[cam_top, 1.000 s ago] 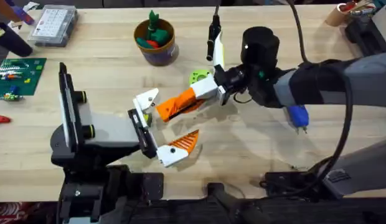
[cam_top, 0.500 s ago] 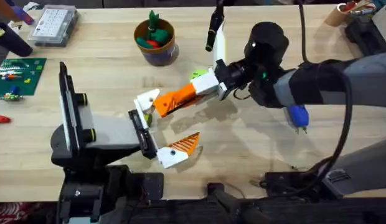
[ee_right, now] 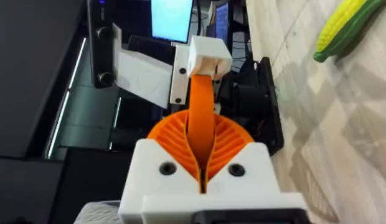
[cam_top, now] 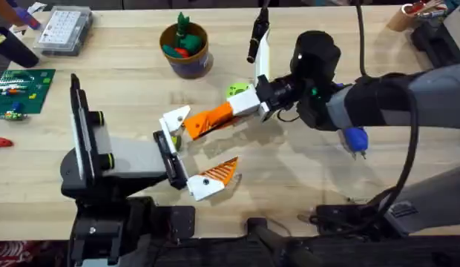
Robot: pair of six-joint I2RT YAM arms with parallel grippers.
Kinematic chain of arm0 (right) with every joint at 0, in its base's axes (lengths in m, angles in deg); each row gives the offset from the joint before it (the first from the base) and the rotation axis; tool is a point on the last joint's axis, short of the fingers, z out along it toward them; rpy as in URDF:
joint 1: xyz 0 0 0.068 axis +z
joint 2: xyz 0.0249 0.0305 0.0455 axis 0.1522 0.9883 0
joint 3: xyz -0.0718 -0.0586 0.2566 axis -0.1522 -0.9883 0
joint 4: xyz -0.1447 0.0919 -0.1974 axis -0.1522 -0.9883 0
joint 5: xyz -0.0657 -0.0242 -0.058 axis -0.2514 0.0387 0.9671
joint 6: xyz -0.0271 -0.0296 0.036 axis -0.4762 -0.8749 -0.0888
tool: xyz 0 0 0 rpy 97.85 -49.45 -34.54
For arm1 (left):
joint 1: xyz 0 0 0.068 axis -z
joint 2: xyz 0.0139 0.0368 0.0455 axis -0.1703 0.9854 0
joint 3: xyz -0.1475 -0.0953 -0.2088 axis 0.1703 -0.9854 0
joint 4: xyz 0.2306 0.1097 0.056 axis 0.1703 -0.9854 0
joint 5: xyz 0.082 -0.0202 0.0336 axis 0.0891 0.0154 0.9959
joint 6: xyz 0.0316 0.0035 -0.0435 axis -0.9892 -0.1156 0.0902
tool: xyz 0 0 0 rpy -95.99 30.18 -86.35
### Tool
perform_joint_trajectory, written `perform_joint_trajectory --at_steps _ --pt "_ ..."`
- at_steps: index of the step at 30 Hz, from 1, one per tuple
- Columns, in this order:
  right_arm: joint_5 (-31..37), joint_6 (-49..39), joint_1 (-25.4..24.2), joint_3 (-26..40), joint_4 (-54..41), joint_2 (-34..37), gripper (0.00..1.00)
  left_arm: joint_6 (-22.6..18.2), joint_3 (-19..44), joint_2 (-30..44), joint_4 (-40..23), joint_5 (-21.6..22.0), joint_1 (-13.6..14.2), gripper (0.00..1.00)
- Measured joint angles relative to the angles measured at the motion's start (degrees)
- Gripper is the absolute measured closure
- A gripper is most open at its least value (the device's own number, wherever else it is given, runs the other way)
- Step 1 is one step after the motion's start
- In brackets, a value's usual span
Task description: Pick up the gripper from the table and insert it into the empty holder that is missing its gripper. Then pick up a screw, insert it into the mounting hole, and use the screwdriver to tighten it. Finally, clean up the table by picking up the vegetable and placing it into the bucket.
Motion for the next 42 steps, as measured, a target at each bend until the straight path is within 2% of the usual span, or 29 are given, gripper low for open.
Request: perform_joint_trajectory --at_steps 10,42 --pt "1.14 -0.98 0.04 -0.22 -3.54 0.00 0.984 0.12 0.00 0.00 -0.02 -0.02 0.00 0.014" --pt "3.63 2.99 2.10 -0.28 -0.81 0.00 0.984 0.02 0.00 0.00 -0.02 -0.16 0.00 0.014"
